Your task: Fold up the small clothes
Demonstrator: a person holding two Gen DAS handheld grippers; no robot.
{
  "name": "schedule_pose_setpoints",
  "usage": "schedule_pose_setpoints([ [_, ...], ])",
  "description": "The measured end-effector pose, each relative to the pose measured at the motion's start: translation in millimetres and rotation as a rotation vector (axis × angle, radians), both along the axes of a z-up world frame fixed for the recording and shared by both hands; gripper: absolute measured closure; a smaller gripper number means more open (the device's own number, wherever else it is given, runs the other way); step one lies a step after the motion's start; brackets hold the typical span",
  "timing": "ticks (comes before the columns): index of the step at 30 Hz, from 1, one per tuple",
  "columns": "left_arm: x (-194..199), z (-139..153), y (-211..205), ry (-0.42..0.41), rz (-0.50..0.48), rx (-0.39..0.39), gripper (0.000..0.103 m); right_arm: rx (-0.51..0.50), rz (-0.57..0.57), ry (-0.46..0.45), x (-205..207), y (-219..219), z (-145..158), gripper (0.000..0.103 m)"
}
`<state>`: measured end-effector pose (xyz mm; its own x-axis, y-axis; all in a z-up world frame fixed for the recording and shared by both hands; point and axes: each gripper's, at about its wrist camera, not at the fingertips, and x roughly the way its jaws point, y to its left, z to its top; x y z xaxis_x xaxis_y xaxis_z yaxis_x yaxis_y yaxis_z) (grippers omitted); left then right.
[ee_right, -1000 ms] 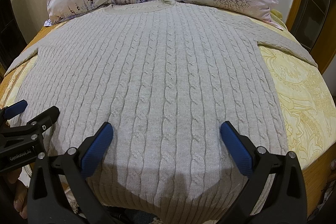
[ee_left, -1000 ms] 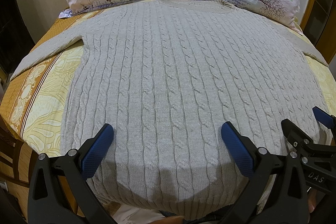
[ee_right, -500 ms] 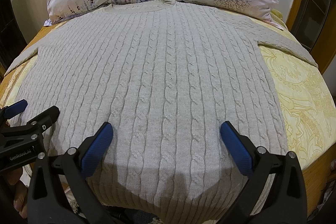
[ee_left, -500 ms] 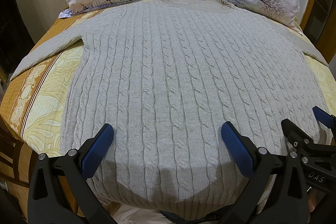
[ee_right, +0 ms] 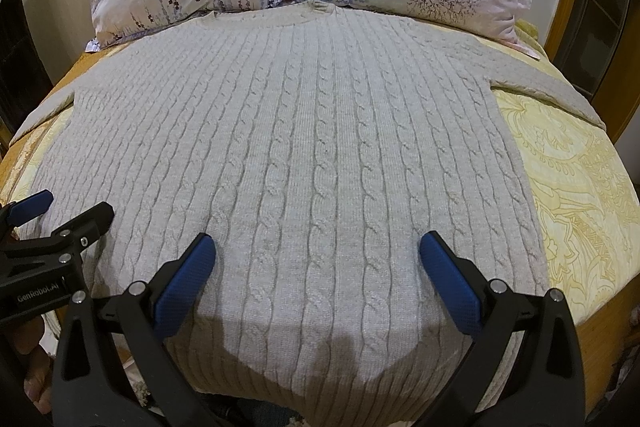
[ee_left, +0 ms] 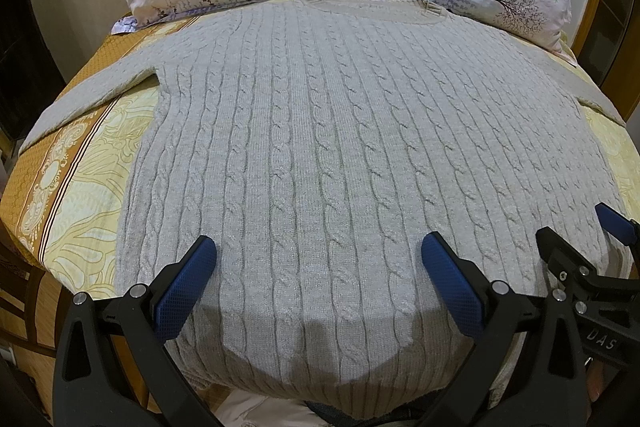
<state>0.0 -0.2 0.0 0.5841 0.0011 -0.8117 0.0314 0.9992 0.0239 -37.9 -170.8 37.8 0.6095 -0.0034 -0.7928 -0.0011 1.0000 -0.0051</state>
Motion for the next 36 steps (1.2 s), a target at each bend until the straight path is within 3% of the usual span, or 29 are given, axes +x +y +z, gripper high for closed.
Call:
schedule_pose_setpoints([
  [20, 3, -1, 0, 0.0, -0.005, 0.005, 0.001, 0.015, 0.086, -0.083, -5, -7, 0, 0.002],
  [23, 7, -1, 1, -0.003, -0.008, 0.0, 0.001, 0.055, 0.093, -0.066, 1, -13, 3, 0.002],
  [25, 12, 0, 2, -0.005, -0.013, -0.007, 0.001, 0.137, 0.089, -0.06, 10, -25, 8, 0.002],
  [28, 22, 2, 2, -0.001, -0.028, -0.015, 0.001, 0.269, 0.02, -0.048, 30, -62, 17, 0.011],
  [36, 53, 9, 2, 0.022, -0.08, -0.053, 0.001, 0.498, -0.416, -0.071, 91, -229, 30, 0.029],
])
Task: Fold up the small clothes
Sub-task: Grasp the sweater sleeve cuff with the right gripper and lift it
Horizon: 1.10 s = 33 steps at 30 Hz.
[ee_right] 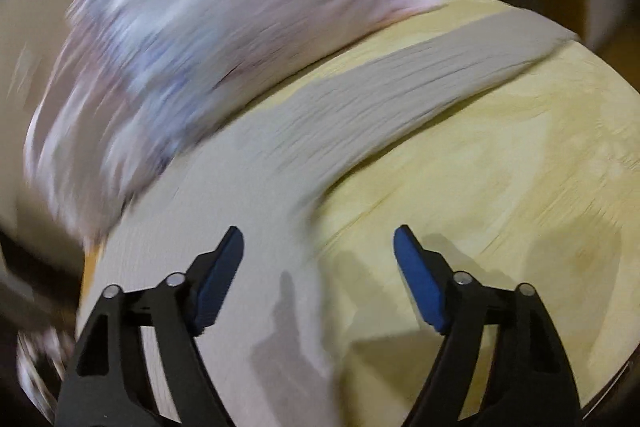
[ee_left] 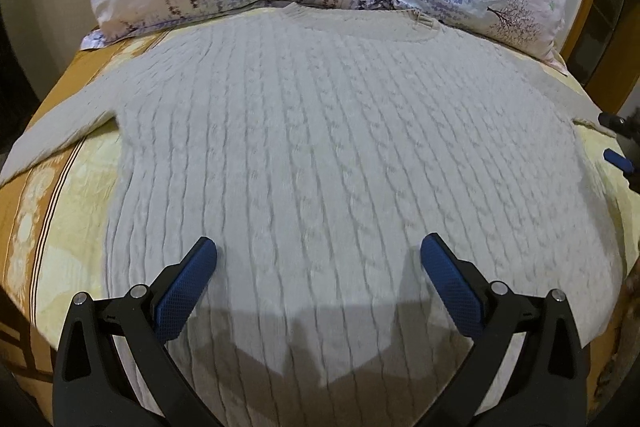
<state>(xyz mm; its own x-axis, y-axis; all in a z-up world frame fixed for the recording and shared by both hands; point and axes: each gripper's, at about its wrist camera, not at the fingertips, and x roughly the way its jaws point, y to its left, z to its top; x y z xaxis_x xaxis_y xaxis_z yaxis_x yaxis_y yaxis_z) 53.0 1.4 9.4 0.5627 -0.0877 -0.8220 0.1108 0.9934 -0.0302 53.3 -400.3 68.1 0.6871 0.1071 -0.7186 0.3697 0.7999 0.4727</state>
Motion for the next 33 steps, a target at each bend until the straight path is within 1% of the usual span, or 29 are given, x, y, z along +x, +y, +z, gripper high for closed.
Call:
schedule_pose_setpoints([
  [2, 9, 2, 1, 0.008, -0.009, -0.009, 0.001, 0.046, -0.103, 0.015, 12, -38, -4, 0.033],
  [4, 18, 4, 1, 0.017, -0.01, -0.014, 0.001, 0.08, -0.173, 0.027, 21, -66, -11, 0.037],
  [5, 24, 4, 1, 0.025, -0.011, -0.019, 0.001, 0.097, -0.196, 0.036, 24, -76, -15, 0.038],
  [7, 32, 5, 1, 0.034, -0.013, -0.024, 0.001, 0.137, -0.233, 0.047, 33, -93, -22, 0.044],
  [8, 37, 6, 1, 0.037, -0.013, -0.024, 0.001, 0.149, -0.25, 0.053, 38, -101, -26, 0.046],
  [10, 45, 7, 1, 0.037, -0.014, -0.027, 0.001, 0.16, -0.275, 0.051, 44, -111, -30, 0.052],
  [14, 59, 12, 3, 0.02, -0.024, -0.039, 0.001, 0.161, -0.317, 0.033, 54, -139, -34, 0.062],
  [16, 65, 14, 4, 0.011, -0.034, -0.044, 0.001, 0.162, -0.354, 0.031, 60, -152, -35, 0.069],
  [18, 73, 15, 5, 0.009, -0.039, -0.044, 0.001, 0.161, -0.41, 0.024, 56, -165, -35, 0.071],
  [20, 81, 17, 6, 0.008, -0.038, -0.028, 0.001, 0.143, -0.458, 0.019, 54, -177, -35, 0.072],
  [22, 88, 17, 8, 0.005, -0.035, -0.018, 0.001, 0.121, -0.482, 0.019, 53, -183, -36, 0.075],
  [24, 94, 17, 10, 0.003, -0.037, -0.027, 0.001, 0.094, -0.491, 0.029, 53, -188, -37, 0.087],
  [25, 97, 17, 11, 0.005, -0.035, -0.033, 0.001, 0.077, -0.494, 0.038, 54, -189, -37, 0.091],
  [27, 102, 16, 14, 0.011, -0.035, -0.056, 0.001, 0.039, -0.489, 0.036, 58, -186, -34, 0.094],
  [30, 106, 14, 18, 0.016, -0.036, -0.083, 0.001, -0.078, -0.456, -0.005, 62, -166, -12, 0.096],
  [32, 107, 14, 21, 0.013, -0.039, -0.106, 0.001, -0.147, -0.404, -0.051, 67, -144, 7, 0.096],
  [33, 107, 14, 22, 0.011, -0.041, -0.12, 0.001, -0.167, -0.355, -0.087, 71, -128, 19, 0.096],
])
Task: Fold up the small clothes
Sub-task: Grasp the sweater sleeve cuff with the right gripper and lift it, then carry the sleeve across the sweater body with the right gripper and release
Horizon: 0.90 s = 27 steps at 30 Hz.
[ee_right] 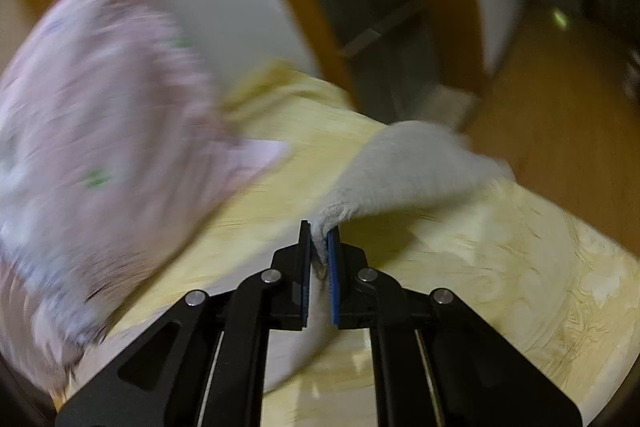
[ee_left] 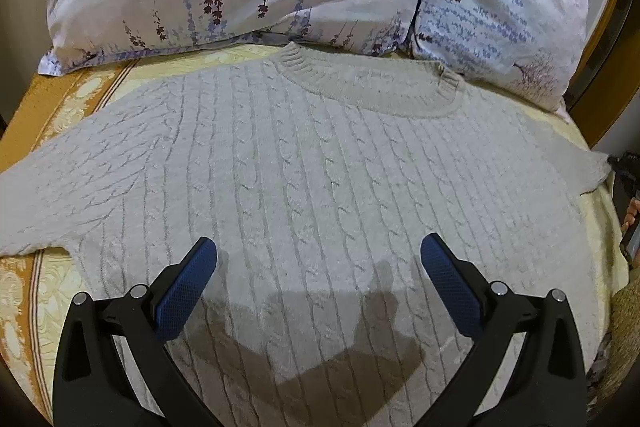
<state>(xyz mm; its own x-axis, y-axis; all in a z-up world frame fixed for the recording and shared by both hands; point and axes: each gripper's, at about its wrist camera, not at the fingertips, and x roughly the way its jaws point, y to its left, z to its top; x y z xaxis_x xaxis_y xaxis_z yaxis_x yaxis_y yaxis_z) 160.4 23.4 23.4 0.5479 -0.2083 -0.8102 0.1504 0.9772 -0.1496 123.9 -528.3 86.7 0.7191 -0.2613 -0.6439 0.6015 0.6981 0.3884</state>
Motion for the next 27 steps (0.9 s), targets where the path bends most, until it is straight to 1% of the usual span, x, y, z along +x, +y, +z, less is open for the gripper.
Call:
schedule_pose_setpoints([
  [2, 1, 1, 2, -0.004, -0.003, -0.028, 0.001, -0.035, 0.11, -0.052, 7, 35, 20, 0.096],
  [4, 1, 2, 4, -0.012, -0.006, -0.063, 0.001, -0.077, 0.265, -0.097, 16, 86, 39, 0.096],
  [6, 0, 5, 6, -0.025, -0.012, -0.104, 0.001, -0.107, 0.417, -0.117, 25, 134, 47, 0.096],
  [8, -1, 7, 7, -0.037, -0.013, -0.13, 0.001, -0.127, 0.581, -0.112, 34, 188, 45, 0.096],
  [10, -1, 9, 8, -0.042, -0.011, -0.151, 0.001, -0.124, 0.683, -0.085, 37, 224, 35, 0.096],
  [12, -1, 9, 10, -0.037, -0.01, -0.178, 0.001, -0.109, 0.766, -0.032, 43, 256, 18, 0.096],
  [15, 0, 8, 13, -0.028, -0.008, -0.218, 0.001, -0.088, 0.826, 0.043, 50, 282, -8, 0.096],
  [18, 0, 9, 14, -0.022, -0.008, -0.231, 0.001, -0.039, 0.854, 0.084, 43, 291, -25, 0.095],
  [20, 0, 9, 15, -0.021, -0.009, -0.237, 0.001, 0.018, 0.868, 0.124, 40, 292, -35, 0.089],
  [21, -1, 10, 15, -0.024, -0.009, -0.236, 0.001, 0.045, 0.87, 0.134, 38, 292, -39, 0.083],
  [23, -4, 14, 12, -0.045, -0.024, -0.227, 0.001, 0.154, 0.852, 0.141, 34, 281, -44, 0.074],
  [24, -6, 17, 10, -0.062, -0.037, -0.211, 0.001, 0.197, 0.83, 0.131, 30, 274, -45, 0.064],
  [25, -8, 20, 8, -0.073, -0.047, -0.199, 0.001, 0.233, 0.802, 0.117, 31, 268, -45, 0.057],
  [27, -9, 26, 2, -0.09, -0.08, -0.17, 0.001, 0.279, 0.751, 0.08, 29, 252, -39, 0.056],
])
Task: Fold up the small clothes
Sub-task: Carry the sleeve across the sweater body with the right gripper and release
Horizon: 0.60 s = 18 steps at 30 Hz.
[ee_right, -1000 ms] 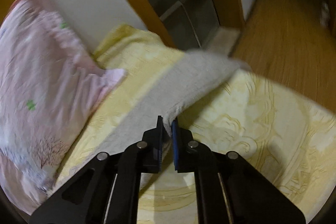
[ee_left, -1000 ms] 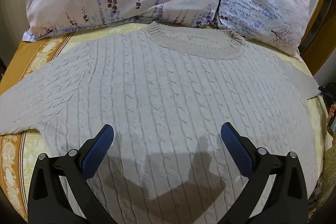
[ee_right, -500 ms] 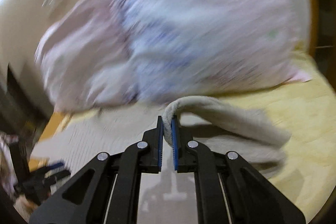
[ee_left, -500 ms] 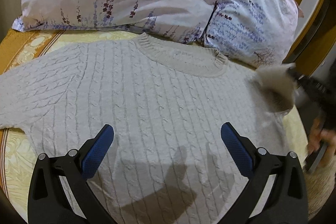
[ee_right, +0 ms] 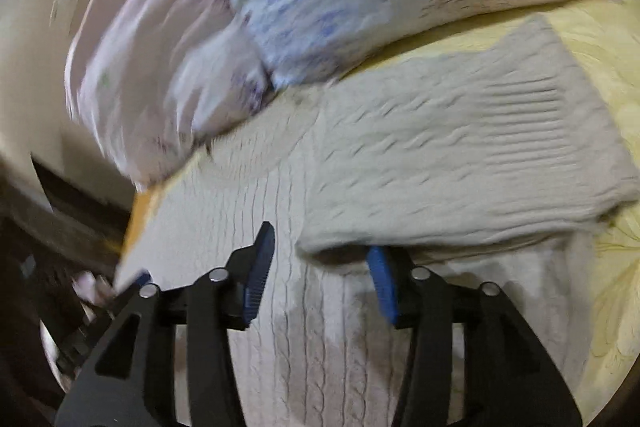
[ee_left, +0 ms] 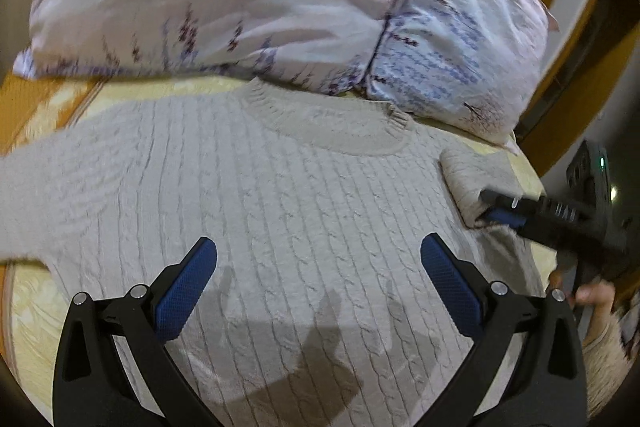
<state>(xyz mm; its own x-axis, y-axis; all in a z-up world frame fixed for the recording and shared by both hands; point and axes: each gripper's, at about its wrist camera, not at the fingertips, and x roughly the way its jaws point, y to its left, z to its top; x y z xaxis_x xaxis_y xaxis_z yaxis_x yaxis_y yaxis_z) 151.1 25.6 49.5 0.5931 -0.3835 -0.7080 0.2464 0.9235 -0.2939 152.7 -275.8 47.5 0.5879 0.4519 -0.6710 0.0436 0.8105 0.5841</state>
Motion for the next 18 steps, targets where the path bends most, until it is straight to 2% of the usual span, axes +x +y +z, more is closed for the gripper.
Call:
schedule_pose_setpoints([
  [5, 1, 8, -12, -0.012, -0.08, 0.018, 0.001, 0.007, -0.159, 0.007, 6, -25, 4, 0.056],
  [6, 2, 9, -14, -0.011, -0.087, 0.015, 0.001, -0.015, -0.198, 0.018, 8, -31, 3, 0.063],
  [7, 2, 9, -16, -0.006, -0.092, 0.007, 0.001, -0.043, -0.229, 0.022, 11, -32, 3, 0.074],
  [9, 8, 7, -16, 0.013, -0.101, -0.05, 0.001, -0.116, -0.266, 0.013, 15, -33, 7, 0.085],
  [11, 14, 4, -12, 0.049, -0.098, -0.127, 0.001, -0.209, -0.262, -0.045, 18, -19, 21, 0.089],
  [14, 24, -3, -2, 0.109, -0.085, -0.263, 0.001, -0.298, -0.17, -0.161, 19, 17, 46, 0.093],
  [16, 28, -7, 6, 0.129, -0.076, -0.354, 0.001, -0.293, -0.018, -0.225, 21, 53, 57, 0.092],
  [17, 30, -11, 13, 0.144, -0.06, -0.419, 0.001, -0.274, 0.087, -0.223, 26, 72, 57, 0.091],
  [18, 31, -12, 15, 0.15, -0.048, -0.448, 0.001, -0.257, 0.203, -0.189, 31, 95, 51, 0.083],
])
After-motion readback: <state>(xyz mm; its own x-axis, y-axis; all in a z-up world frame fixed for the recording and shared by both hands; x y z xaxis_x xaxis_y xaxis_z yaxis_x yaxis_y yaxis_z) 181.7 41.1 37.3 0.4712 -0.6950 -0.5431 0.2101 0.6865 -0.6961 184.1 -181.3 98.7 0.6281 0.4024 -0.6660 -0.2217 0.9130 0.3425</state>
